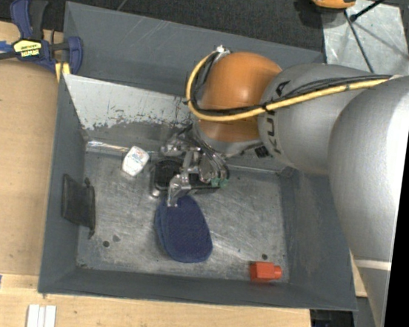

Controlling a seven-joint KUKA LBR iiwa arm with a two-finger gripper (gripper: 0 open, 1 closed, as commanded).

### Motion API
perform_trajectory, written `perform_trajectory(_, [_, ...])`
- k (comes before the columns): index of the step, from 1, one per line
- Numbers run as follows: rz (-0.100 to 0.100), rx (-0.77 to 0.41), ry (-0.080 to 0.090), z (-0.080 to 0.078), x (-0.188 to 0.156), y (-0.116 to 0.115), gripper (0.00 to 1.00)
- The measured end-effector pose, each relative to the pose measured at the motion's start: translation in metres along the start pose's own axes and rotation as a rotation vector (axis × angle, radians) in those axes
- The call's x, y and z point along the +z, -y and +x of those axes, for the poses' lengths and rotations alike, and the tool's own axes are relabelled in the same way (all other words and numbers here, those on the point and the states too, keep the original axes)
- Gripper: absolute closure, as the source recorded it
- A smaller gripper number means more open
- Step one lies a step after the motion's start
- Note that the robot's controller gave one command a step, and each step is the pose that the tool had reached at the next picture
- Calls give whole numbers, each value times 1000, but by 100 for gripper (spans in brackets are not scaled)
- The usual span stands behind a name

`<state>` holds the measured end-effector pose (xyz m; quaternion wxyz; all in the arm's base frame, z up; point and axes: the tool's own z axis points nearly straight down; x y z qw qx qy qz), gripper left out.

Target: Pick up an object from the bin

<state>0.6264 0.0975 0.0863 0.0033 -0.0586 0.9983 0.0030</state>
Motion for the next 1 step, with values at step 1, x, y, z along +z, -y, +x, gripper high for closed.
perform_trajectory(1, [6,-107,-4,1,-135,-9,100])
